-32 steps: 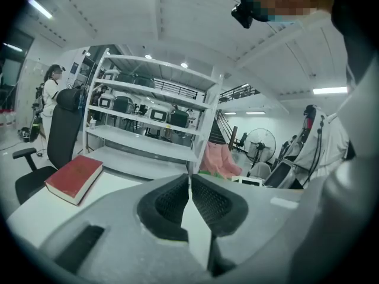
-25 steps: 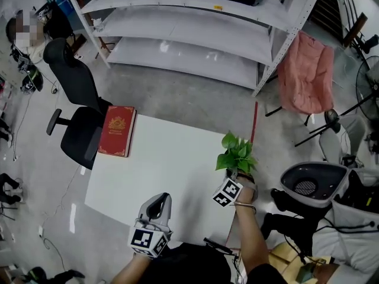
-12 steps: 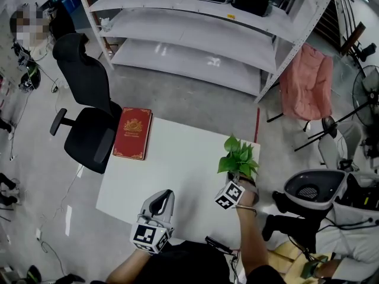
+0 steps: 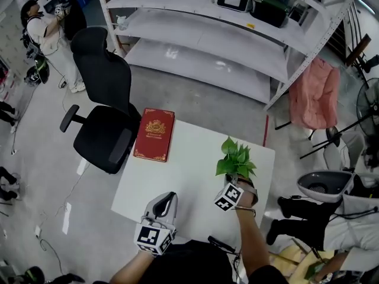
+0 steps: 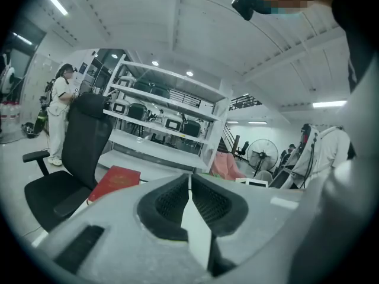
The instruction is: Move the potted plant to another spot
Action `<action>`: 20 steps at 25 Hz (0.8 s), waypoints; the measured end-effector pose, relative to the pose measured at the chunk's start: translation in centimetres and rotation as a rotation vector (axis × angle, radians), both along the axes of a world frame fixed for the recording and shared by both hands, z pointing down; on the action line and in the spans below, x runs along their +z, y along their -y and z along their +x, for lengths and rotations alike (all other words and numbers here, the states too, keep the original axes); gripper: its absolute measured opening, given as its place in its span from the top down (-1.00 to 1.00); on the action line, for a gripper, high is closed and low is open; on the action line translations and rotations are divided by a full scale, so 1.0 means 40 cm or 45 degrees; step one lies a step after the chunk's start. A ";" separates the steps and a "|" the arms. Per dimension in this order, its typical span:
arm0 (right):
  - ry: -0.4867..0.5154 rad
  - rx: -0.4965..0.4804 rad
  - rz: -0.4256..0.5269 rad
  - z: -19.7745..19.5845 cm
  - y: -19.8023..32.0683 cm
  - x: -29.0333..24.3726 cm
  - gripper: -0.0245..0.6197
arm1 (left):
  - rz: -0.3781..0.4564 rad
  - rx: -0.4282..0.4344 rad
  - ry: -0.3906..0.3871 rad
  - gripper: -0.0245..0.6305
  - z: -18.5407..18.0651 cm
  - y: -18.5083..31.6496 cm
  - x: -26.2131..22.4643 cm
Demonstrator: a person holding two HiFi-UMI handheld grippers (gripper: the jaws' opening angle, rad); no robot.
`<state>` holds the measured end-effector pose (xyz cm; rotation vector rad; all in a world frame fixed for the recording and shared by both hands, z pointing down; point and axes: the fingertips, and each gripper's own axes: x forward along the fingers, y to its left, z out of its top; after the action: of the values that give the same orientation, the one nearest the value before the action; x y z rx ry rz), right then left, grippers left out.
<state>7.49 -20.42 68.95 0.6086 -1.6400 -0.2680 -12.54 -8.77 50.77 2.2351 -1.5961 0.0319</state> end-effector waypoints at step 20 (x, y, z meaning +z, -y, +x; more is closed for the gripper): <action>0.006 -0.164 -0.012 -0.406 -0.009 0.043 0.88 | 0.015 -0.057 -0.013 0.84 -0.295 -0.013 0.028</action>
<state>-8.74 -20.04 70.68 0.4972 -1.6870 -0.3527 -24.36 -8.27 51.88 2.2047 -1.6444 -0.0011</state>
